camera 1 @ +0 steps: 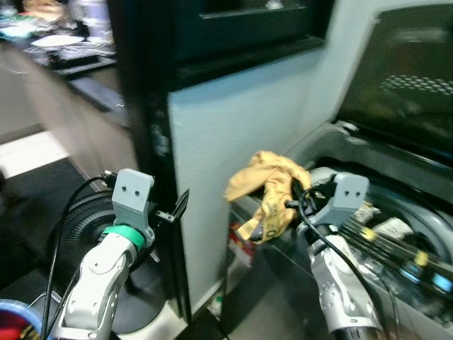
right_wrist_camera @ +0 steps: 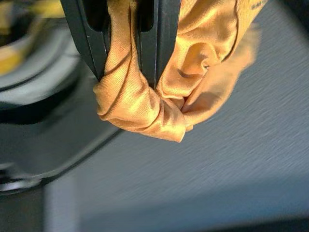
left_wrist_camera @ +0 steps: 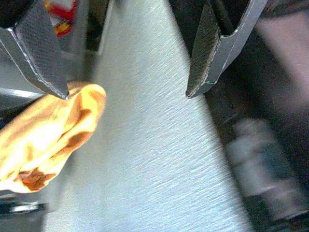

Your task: Clothes washing

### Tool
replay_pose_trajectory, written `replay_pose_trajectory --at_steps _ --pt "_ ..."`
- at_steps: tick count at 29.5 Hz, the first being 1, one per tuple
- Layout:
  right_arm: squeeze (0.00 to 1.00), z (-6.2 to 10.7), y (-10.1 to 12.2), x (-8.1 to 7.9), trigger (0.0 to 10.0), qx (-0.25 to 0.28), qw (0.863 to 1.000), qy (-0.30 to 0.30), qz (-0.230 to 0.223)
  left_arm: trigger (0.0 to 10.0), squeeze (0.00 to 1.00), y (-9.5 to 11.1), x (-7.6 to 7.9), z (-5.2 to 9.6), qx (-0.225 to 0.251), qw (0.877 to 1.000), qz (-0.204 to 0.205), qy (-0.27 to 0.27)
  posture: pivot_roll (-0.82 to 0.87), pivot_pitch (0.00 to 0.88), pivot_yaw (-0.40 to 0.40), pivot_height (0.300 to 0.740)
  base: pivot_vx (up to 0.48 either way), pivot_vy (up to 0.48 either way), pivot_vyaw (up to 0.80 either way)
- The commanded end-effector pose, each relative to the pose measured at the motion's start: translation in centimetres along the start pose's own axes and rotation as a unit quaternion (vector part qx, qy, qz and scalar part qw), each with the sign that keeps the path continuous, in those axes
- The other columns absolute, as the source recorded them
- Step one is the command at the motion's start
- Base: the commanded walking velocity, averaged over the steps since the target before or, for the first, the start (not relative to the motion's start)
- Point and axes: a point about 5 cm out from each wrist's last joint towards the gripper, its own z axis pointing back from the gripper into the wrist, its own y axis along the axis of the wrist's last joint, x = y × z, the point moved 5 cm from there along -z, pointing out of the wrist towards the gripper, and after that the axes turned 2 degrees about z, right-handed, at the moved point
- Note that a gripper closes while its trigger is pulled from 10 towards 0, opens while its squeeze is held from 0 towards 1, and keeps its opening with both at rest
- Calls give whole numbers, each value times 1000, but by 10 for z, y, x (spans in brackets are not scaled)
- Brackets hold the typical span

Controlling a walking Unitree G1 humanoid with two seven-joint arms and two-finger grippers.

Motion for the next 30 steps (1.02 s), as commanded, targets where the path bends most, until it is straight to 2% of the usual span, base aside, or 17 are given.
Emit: replay_pose_trajectory --at_steps 1,4,7,11,30 --pt "0 -3 16 2 10000 31 999 -11 -26 10000 0 5 -5 0 5 1000 3 -2 26 12 92 740 0 0 -800" --pt "0 -10 38 -6 10000 66 997 -3 -41 10000 0 15 -10 -3 18 1000 0 -3 28 8 96 740 0 0 -800" --pt "0 -15 46 -7 10000 70 997 -3 -30 10000 0 26 -18 -8 32 999 -5 11 29 3 91 740 0 0 -800" --pt "0 -17 45 -11 10000 57 998 15 0 10000 0 32 -27 -9 40 998 9 37 25 0 74 740 0 0 -800" --pt "0 -21 42 -25 10000 38 998 51 12 10000 0 39 -30 -3 50 997 32 59 21 0 26 740 0 0 -800"
